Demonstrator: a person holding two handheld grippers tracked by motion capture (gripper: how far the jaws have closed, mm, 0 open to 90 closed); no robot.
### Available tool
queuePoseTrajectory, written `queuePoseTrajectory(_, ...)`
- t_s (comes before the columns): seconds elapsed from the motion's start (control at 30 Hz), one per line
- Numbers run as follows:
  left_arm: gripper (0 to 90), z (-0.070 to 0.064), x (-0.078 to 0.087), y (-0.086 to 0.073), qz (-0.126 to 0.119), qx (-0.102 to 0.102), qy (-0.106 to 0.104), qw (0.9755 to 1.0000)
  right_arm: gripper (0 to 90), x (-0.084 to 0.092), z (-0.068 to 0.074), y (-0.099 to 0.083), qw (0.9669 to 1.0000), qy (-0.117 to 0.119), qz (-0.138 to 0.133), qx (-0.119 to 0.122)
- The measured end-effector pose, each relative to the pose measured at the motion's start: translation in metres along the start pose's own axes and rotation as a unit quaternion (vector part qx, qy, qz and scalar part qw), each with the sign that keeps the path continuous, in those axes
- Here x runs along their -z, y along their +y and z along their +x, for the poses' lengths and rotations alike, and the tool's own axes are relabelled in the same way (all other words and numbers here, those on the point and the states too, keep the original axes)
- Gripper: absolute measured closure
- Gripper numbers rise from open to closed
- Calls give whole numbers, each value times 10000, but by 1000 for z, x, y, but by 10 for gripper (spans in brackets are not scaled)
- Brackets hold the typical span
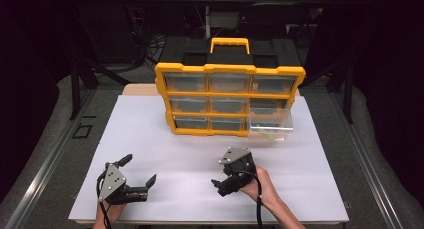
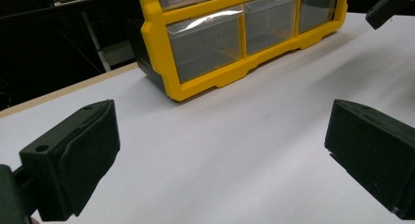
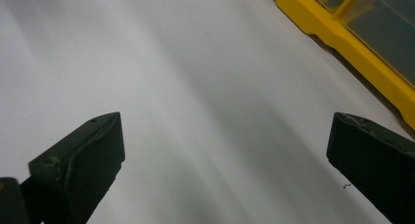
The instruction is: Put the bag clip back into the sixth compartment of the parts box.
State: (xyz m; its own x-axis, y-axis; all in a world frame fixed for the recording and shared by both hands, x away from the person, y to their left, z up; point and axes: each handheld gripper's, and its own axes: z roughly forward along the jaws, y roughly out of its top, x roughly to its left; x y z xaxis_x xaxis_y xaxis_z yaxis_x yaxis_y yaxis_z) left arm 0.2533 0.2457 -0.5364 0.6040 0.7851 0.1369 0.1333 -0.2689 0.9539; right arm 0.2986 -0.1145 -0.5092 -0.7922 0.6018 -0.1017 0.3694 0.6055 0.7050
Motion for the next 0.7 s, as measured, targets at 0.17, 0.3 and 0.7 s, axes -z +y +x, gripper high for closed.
queuePoseTrajectory(0.17, 0, 0, 0, 0, 0, -8, -13, 10000, 4, 11, -7, -19, 9995, -128, -228, -199)
queuePoseTrajectory(0.3, 0, 0, -1, 0, -1, -11, -34, 10000, 8, 20, -9, -35, 9982, -258, -401, -355)
queuePoseTrajectory(0.7, 0, 2, -2, 0, 83, 12, -83, 9999, 0, 37, -7, -65, 9952, -345, -820, -417)
